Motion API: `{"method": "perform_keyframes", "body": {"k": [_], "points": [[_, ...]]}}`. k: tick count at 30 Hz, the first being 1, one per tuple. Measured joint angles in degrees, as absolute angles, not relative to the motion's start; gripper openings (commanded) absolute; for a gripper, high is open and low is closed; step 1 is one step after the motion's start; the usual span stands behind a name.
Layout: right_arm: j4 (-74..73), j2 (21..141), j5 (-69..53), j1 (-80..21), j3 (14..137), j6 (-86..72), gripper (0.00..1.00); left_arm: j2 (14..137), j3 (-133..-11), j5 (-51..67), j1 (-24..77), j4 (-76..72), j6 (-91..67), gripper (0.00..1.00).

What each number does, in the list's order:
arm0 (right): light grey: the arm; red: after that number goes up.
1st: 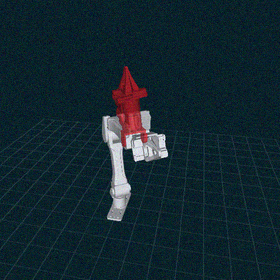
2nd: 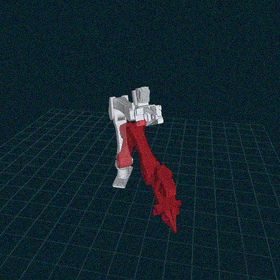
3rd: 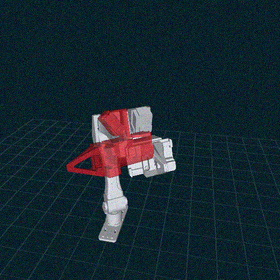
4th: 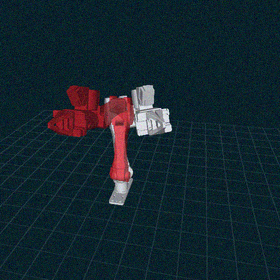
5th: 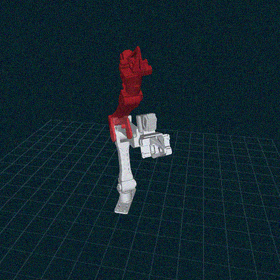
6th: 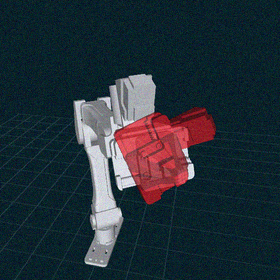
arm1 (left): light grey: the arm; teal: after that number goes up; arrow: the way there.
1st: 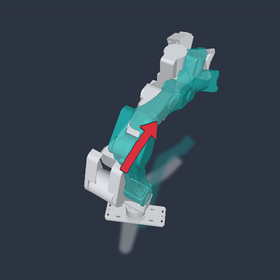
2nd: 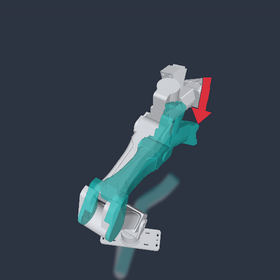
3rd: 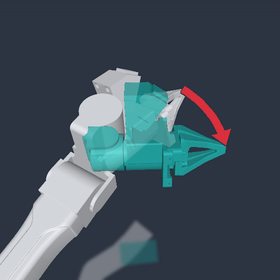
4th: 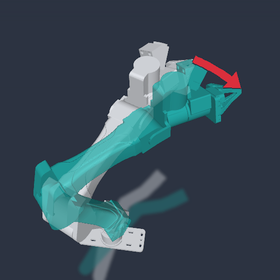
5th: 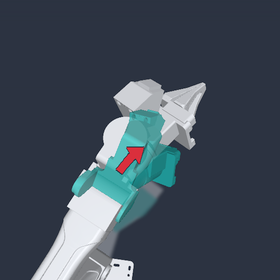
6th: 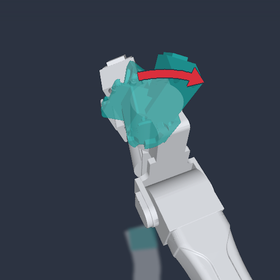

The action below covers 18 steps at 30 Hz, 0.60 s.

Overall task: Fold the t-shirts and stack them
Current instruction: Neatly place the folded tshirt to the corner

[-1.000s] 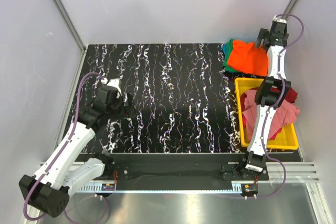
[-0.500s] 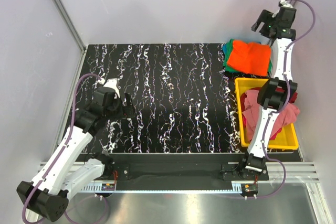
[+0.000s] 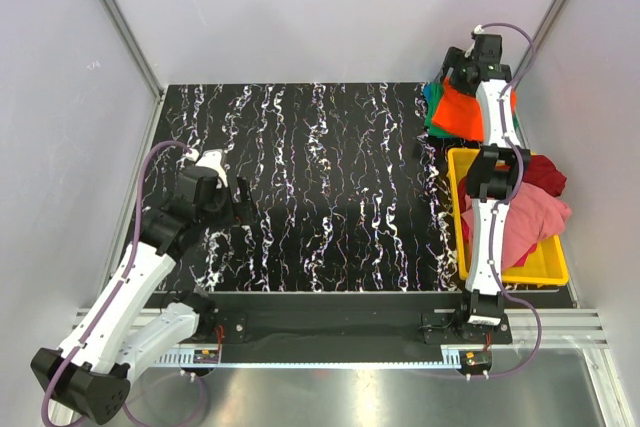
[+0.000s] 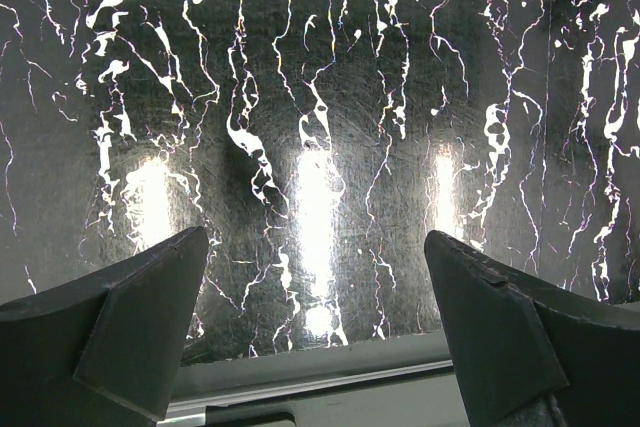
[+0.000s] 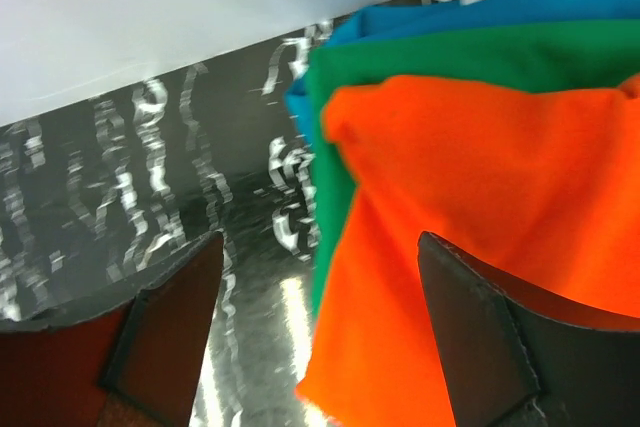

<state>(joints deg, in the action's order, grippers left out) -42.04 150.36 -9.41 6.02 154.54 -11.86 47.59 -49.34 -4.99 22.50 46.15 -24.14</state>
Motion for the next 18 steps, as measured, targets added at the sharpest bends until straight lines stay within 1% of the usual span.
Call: {"method": "perform_keyframes", "body": {"k": [8,14,18], "points": [[-41.45,153.80,-1.56,5.89,157.29,-10.04,0.72,47.62,-49.34,-4.99,22.50,46.17,-24.14,0.96],[-40.07,156.31,2.04,5.58,157.95,-8.51,0.67,47.81,-49.34,-4.99,22.50,46.17,-24.14,0.96],[-38.96,158.52,3.33,5.10,158.23,-7.94,0.67,48.16,-49.34,-4.99,22.50,46.15,-24.14,0.96]]}}
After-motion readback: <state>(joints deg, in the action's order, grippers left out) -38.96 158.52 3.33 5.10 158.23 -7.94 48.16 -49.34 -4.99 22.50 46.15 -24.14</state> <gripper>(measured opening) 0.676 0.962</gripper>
